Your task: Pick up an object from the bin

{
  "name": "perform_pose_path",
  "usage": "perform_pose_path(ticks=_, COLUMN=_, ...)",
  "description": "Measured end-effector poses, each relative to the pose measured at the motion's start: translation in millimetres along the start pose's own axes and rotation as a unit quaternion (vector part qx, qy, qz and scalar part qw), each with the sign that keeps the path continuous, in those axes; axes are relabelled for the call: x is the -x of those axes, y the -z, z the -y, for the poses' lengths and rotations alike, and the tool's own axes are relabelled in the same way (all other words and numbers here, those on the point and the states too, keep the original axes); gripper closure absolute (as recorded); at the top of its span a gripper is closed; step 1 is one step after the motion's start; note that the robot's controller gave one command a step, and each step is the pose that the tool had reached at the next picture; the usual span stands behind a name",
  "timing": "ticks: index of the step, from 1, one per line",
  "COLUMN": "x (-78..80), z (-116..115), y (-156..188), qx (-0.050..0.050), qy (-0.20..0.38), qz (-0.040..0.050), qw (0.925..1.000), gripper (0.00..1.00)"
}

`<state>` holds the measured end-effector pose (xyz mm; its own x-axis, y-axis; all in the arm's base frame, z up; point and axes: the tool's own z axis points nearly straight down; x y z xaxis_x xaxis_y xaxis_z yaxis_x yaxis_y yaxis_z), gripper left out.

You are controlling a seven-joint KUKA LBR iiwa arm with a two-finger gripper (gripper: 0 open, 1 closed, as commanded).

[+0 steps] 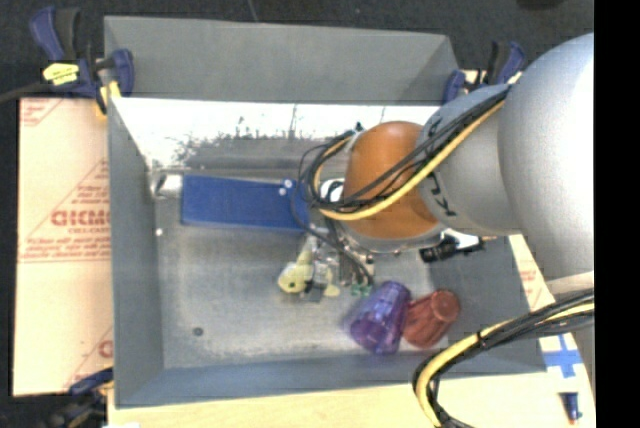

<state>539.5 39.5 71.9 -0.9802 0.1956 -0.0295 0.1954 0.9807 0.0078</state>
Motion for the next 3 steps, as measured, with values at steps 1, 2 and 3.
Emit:
perform_pose_path(ticks=1, x=-5.9, z=19, y=59, qx=0.000, qy=-0.012, qz=-0.0035, qw=0.9999, gripper=1.00)
perform_pose_path(ticks=2, x=14.2, z=6, y=53, qx=0.001, qy=0.050, qz=0.0033, qw=0.9987, gripper=1.00)
perform_pose_path(ticks=3, x=9.8, z=12, y=97, qx=0.000, qy=0.062, qz=-0.0046, qw=0.9981, gripper=1.00)
